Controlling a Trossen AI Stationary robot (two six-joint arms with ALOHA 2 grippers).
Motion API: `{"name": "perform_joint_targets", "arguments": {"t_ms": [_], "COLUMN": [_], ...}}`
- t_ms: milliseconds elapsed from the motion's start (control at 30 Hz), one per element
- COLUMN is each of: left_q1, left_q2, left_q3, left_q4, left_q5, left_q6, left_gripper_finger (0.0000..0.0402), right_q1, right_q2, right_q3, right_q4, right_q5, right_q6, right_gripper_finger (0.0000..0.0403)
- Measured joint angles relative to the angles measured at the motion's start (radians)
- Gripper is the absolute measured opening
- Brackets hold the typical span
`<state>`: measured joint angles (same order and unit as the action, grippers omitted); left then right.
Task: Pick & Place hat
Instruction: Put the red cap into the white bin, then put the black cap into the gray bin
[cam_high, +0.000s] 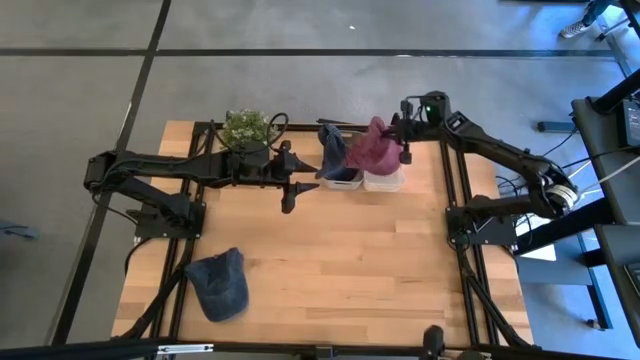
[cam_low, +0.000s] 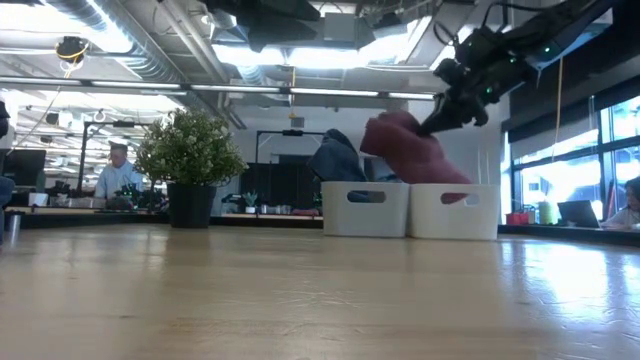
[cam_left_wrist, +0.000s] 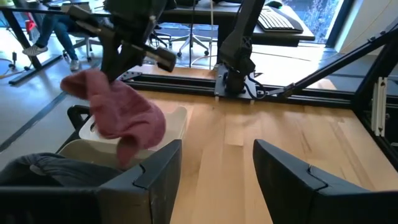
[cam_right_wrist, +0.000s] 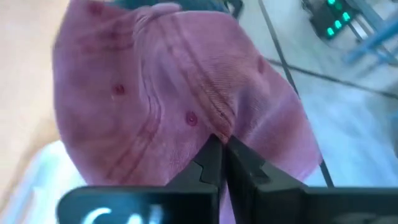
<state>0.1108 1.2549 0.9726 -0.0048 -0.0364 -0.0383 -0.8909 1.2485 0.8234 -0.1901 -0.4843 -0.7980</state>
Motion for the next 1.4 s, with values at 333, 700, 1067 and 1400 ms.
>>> {"name": "perform_joint_targets", "arguments": {"t_ms": [333,700,1067,1400], "left_q1": [0.0,0.0,0.0,-0.119], "left_q2": [0.0,0.0,-0.002,-0.054], "left_q3": [0.0,0.0,0.0,0.001], "left_q4": [0.0,-0.002,-0.052,-0.502], "left_q5": [-0.035,-0.075,-0.082,0.048], "left_q6": [0.0,-0.001,-0.026,-0.22], "left_gripper_finger": [0.0195,0.0196,0.0198,0.0195], "right_q1": [0.001,0.001,0.052,0.206], "right_q2": [0.051,0.11,0.014,-0.173], "right_q3": [0.0,0.0,0.001,0.002], "right_q4": [0.018,0.077,0.138,-0.068], "right_q5": [0.091,0.091,0.161,0.08], "right_q6": [-0.049,-0.123,-0.027,0.117], "right_gripper_finger": [0.0034,0.0082,0.017,0.0176]}}
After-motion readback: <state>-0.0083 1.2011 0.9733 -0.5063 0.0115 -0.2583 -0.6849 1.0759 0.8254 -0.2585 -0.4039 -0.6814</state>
